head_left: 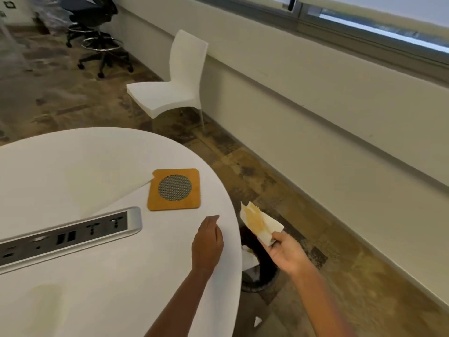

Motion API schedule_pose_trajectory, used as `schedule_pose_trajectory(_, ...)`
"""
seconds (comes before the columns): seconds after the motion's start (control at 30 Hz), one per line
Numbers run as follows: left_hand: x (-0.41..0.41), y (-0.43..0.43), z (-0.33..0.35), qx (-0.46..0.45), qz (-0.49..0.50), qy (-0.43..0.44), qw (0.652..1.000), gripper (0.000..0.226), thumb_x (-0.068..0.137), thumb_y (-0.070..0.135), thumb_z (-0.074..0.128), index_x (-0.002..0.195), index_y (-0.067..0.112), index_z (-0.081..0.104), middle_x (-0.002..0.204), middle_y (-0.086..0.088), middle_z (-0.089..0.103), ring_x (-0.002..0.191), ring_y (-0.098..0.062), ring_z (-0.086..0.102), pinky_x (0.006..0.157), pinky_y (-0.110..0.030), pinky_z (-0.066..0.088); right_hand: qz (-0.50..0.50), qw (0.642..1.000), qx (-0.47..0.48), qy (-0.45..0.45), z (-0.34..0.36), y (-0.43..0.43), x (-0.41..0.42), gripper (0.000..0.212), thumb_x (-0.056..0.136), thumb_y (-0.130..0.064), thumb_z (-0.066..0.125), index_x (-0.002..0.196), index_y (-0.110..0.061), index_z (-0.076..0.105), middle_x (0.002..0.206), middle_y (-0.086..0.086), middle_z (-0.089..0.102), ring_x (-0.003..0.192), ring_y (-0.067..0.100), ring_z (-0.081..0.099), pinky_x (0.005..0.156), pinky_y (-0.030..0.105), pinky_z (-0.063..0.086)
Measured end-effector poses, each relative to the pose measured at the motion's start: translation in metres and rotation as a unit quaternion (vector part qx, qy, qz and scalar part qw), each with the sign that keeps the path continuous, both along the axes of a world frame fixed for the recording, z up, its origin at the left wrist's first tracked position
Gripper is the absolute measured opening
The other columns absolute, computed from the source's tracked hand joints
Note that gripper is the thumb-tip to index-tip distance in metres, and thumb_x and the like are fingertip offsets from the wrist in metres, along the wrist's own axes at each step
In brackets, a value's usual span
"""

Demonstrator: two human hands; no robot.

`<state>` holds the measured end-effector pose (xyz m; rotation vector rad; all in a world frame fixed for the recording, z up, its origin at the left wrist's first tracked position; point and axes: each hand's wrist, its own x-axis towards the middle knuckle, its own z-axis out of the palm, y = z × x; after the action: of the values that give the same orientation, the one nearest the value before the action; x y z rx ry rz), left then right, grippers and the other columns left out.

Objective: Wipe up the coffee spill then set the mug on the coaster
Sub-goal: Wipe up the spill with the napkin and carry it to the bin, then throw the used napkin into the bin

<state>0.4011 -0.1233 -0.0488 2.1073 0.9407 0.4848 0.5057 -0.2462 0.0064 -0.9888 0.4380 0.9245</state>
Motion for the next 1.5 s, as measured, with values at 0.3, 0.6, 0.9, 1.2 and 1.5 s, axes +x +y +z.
schedule_pose_trajectory(0.3, 0.055, -0.014, -0.012, 0.036, -0.044, 0.058, 0.997, 0.038, 0.093, 0.008, 0.037, 0.130, 0.012, 0.045, 0.137, -0.006, 0.048, 0.129, -0.018, 0.042, 0.102, -0.028, 0.039, 0.024, 0.982, -0.185, -0.035, -0.085, -0.028, 0.081, 0.054, 0.087, 0.019, 0.027, 0.137, 0.000, 0.033, 0.118, 0.022, 0.050, 0.105, 0.031, 0.044, 0.074, 0.033, 0.046)
schedule_pose_trajectory(0.6, 0.065, 0.001, -0.030, 0.045, -0.021, 0.095, 0.994, 0.039, 0.093, 0.010, 0.041, 0.131, 0.013, 0.044, 0.141, -0.006, 0.045, 0.133, -0.019, 0.038, 0.106, -0.028, 0.035, 0.096, 0.960, -0.261, -0.038, -0.138, -0.019, 0.097, 0.053, 0.095, 0.006, 0.036, 0.145, -0.003, 0.022, 0.149, 0.023, 0.030, 0.137, 0.034, 0.032, 0.113, 0.040, 0.031)
schedule_pose_trajectory(0.9, 0.047, 0.018, -0.027, 0.038, 0.024, 0.092, 0.995, 0.037, 0.093, 0.010, 0.042, 0.129, 0.012, 0.046, 0.139, -0.007, 0.047, 0.132, -0.020, 0.039, 0.106, -0.030, 0.035, 0.159, 0.947, -0.266, -0.087, -0.127, -0.009, 0.088, 0.034, 0.094, 0.004, 0.038, 0.127, 0.008, 0.048, 0.131, 0.028, 0.051, 0.121, 0.036, 0.052, 0.101, 0.038, 0.043)
schedule_pose_trajectory(1.2, -0.004, 0.076, 0.000, 0.094, 0.116, 0.041, 0.988, 0.030, 0.084, -0.003, 0.050, 0.112, 0.005, 0.060, 0.117, -0.013, 0.063, 0.107, -0.029, 0.060, 0.083, -0.033, 0.051, 0.212, 0.933, -0.176, -0.231, -0.048, 0.093, 0.070, 0.028, 0.093, 0.005, 0.041, 0.117, 0.008, 0.055, 0.104, 0.017, 0.062, 0.099, 0.029, 0.060, 0.086, 0.028, 0.051)
schedule_pose_trajectory(1.5, -0.092, 0.177, 0.006, 0.110, 0.173, 0.125, 0.971, 0.029, 0.078, -0.009, 0.053, 0.105, -0.005, 0.061, 0.114, -0.025, 0.061, 0.110, -0.039, 0.055, 0.090, -0.045, 0.048, 0.387, 0.782, -0.185, -0.452, -0.038, 0.211, -0.017, 0.030, 0.086, 0.007, 0.040, 0.098, 0.002, 0.067, 0.097, 0.015, 0.066, 0.088, 0.023, 0.063, 0.081, 0.028, 0.052)
